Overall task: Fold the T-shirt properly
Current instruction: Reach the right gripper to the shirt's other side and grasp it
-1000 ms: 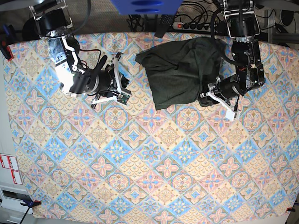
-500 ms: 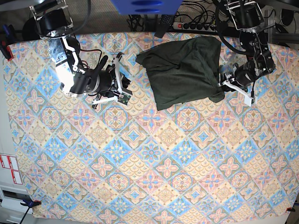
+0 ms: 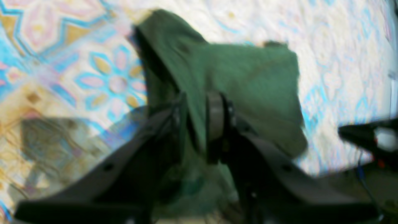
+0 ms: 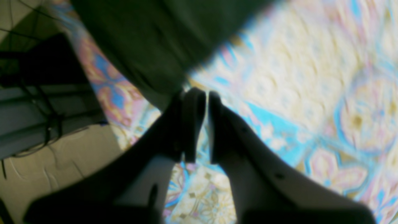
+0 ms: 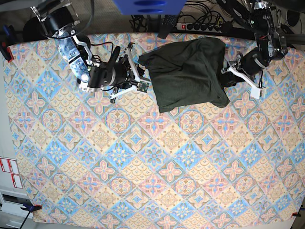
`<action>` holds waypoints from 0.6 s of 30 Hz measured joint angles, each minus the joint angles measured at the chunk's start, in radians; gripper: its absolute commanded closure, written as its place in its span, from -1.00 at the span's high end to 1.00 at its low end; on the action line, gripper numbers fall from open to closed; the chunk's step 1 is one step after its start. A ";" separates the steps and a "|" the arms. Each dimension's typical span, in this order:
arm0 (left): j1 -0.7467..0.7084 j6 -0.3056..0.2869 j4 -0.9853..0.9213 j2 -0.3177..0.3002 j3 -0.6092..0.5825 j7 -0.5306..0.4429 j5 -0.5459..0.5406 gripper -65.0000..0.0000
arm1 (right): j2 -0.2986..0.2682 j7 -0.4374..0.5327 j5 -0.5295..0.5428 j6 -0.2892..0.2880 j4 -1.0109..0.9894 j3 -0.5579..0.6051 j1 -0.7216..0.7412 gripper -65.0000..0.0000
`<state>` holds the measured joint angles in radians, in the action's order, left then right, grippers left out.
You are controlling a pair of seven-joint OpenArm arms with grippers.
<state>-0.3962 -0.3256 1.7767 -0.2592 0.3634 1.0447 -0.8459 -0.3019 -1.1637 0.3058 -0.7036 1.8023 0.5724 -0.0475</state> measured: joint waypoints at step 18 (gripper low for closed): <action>-0.127 0.006 0.099 -0.071 -0.319 -0.010 0.047 -1.00 | 0.126 0.015 -0.171 0.008 -0.221 0.104 0.198 -0.89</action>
<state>-0.5232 -0.3195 1.8759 -0.3298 0.0444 1.0351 -0.7990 -0.1764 -1.1484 0.1352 -0.6960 1.5814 0.6762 0.1505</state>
